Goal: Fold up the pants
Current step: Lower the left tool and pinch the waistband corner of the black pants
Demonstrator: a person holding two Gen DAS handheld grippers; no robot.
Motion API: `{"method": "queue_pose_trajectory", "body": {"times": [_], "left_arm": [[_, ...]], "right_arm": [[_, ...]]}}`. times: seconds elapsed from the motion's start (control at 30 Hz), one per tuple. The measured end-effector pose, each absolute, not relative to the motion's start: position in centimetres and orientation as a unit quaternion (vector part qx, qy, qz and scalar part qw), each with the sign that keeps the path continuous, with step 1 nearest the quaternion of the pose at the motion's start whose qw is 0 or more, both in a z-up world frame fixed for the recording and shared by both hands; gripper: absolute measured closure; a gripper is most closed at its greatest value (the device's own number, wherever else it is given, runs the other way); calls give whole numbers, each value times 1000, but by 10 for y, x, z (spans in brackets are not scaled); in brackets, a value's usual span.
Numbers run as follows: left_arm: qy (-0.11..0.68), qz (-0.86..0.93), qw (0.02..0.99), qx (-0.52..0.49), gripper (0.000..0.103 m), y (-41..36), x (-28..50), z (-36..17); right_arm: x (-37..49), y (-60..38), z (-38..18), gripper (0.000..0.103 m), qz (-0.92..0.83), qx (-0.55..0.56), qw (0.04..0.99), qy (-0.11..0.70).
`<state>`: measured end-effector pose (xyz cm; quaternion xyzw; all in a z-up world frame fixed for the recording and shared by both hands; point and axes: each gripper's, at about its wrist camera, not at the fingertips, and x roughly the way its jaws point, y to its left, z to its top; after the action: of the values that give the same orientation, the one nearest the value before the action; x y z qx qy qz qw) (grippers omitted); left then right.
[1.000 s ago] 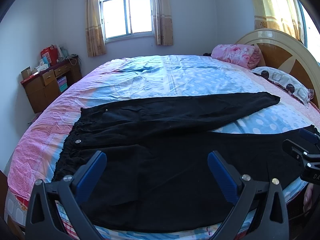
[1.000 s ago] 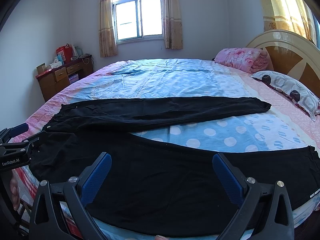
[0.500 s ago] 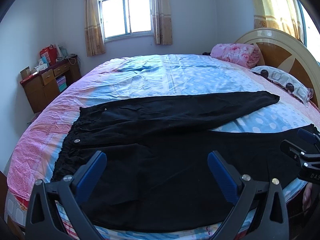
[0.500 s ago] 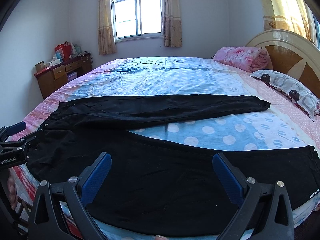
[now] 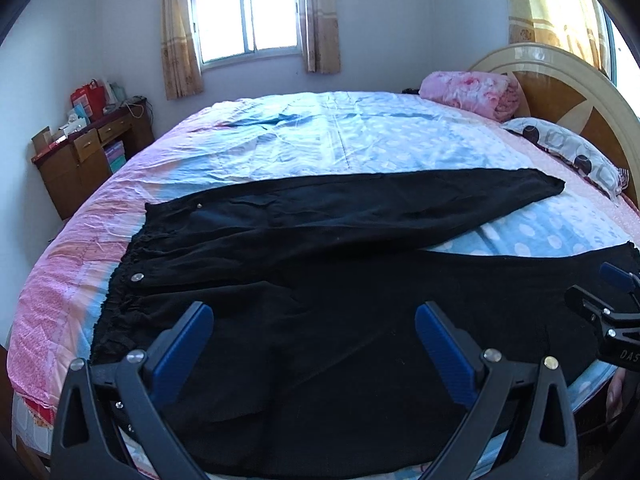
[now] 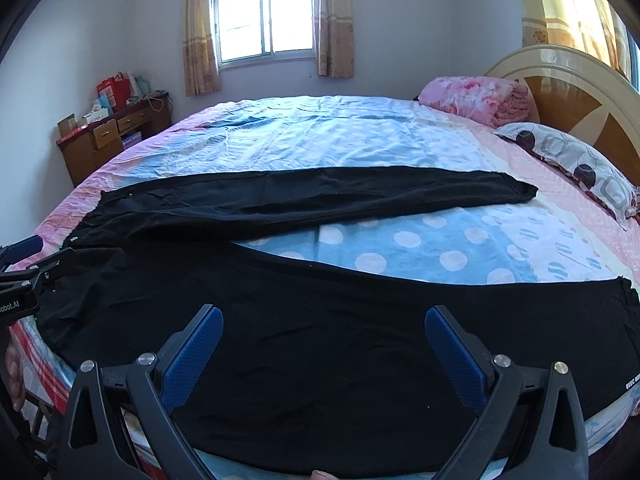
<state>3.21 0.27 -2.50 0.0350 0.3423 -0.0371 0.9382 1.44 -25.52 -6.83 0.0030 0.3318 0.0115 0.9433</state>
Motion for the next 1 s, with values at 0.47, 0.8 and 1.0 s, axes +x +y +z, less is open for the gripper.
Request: {"method": "queue_pose_trajectory", "body": {"times": [0.47,0.8,1.0], "left_arm": [[345,53,935,63,0,134,140,-5],[452,61,890,12,21,220,279,-57],[496,44,867,-28,43,229,304,-94]], "right_arm": [[39,-298,-56,1,-24,7,941,338],[58,-324,-50,1,-62,10,934,352],[63,-337,-50,1,-66,5,928,368]]}}
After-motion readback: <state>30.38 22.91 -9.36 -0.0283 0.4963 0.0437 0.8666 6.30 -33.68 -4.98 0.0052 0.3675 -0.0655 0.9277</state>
